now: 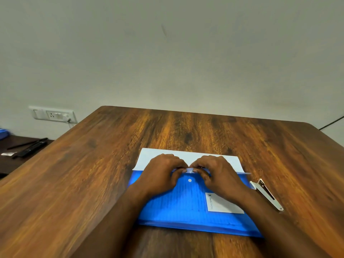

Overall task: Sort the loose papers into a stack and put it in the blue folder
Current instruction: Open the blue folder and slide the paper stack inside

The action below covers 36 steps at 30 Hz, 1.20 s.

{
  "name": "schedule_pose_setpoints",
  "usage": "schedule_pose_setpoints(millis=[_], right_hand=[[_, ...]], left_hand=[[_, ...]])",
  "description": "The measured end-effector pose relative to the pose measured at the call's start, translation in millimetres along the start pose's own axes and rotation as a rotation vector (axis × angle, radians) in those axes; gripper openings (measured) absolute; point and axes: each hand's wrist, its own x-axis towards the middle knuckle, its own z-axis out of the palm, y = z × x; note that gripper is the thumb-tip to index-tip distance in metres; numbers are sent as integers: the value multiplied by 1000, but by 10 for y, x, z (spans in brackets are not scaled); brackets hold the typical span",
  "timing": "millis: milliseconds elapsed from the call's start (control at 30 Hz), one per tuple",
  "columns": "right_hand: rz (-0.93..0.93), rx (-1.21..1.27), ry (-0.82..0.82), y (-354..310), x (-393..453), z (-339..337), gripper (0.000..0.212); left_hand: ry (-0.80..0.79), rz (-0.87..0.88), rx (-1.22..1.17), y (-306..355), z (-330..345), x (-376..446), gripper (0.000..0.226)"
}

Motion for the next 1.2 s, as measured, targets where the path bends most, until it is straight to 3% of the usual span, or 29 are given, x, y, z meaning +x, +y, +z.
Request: schedule_pose_setpoints(millis=[233,567,900,1200], right_hand=[[55,-11,-63,-29,-57,79,15],[103,0,1,-53,-169,194,9],[79,5,48,-89,-242,244,7],[25,3,-6,-98,-253,218,10]], left_hand=[[-65,-64,-27,25,53,2,19],[-100,-110,-43,27,36,1,21],[-166,-120,-74,23,9,-9,20],[-196,-88,-81,32,-40,-33,23]])
